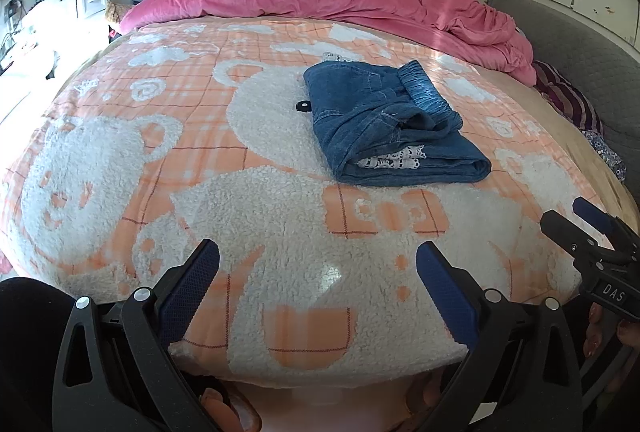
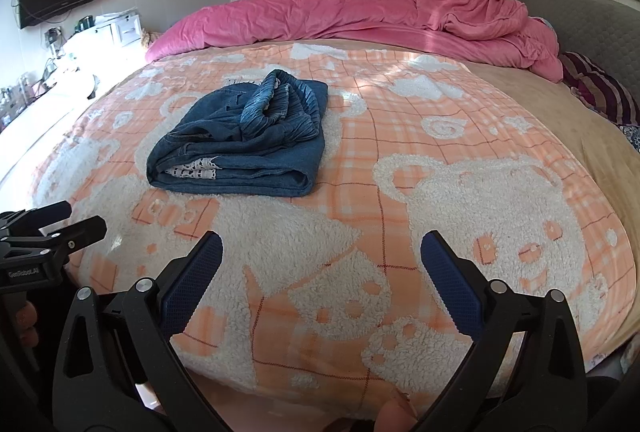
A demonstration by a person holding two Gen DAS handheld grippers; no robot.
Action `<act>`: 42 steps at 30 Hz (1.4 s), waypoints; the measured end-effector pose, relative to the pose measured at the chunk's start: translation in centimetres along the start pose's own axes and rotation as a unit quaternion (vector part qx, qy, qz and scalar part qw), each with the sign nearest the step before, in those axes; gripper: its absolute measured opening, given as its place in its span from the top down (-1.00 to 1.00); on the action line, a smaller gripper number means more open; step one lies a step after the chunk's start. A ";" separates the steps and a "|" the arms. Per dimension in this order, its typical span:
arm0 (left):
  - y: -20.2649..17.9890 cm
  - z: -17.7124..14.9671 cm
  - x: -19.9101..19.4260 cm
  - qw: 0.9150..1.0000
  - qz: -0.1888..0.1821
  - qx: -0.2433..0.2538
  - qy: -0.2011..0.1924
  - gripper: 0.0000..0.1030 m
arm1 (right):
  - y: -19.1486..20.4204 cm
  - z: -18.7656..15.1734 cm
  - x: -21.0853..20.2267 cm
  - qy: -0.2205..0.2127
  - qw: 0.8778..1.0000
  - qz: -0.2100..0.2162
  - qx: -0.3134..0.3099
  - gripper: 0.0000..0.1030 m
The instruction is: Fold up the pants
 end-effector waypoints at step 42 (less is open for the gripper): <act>0.2 0.2 0.0 1.000 0.006 0.004 0.002 -0.91 | 0.1 -0.3 0.5 0.007 1.000 -0.005 -0.007 -0.82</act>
Point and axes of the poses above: each gripper's, at about its wrist camera, not at the fingertips, and x roughly the way its jaws point, y to its left, z to its top, the point moved 4 cm from there along x, roughly the way its jaws point, and after that the axes turned 5 degrees about z, right-handed, at the moved point
